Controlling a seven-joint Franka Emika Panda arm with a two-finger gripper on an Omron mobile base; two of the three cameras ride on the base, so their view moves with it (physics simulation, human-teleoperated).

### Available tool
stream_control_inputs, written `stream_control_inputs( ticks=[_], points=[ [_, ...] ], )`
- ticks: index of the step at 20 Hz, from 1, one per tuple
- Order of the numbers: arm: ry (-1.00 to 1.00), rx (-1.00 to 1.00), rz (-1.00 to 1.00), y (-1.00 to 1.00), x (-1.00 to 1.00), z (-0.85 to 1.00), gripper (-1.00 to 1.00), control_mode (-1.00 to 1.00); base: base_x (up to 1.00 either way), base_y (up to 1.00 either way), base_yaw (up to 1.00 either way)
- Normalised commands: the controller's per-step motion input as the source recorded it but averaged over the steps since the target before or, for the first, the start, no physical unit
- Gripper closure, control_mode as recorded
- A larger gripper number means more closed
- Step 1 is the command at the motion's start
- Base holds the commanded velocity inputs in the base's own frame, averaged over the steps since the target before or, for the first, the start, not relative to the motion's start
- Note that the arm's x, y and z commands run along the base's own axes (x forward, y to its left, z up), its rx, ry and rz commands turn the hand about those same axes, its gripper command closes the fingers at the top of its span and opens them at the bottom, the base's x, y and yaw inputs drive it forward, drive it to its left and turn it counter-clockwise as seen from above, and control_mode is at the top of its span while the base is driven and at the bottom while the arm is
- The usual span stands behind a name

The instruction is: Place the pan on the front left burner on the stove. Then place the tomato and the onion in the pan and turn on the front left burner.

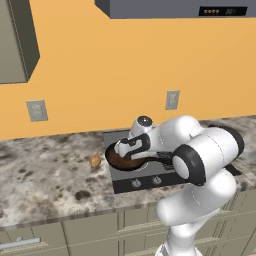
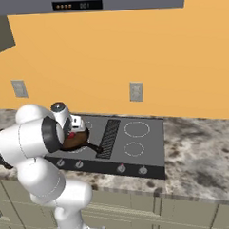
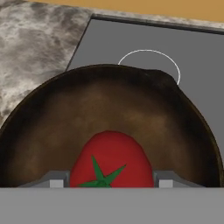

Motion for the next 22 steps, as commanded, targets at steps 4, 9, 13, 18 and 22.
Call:
stream_control_inputs(
  ticks=[4,9,13,18,22],
  points=[
    [0.0,0.0,0.0,0.0,0.0,0.0,-1.0,-1.0,0.0,0.0,0.0],
    [0.0,0.0,0.0,0.0,0.0,0.0,-1.0,-1.0,0.0,0.0,0.0],
    [0.0,0.0,0.0,0.0,0.0,-0.01,-1.0,-1.0,0.0,0.0,0.0],
    [0.02,0.0,0.0,0.0,0.04,0.0,-1.0,-1.0,0.0,0.0,0.0],
    [0.0,0.0,0.0,0.04,0.05,0.29,-1.0,-1.0,0.0,0.0,0.0]
  ],
)
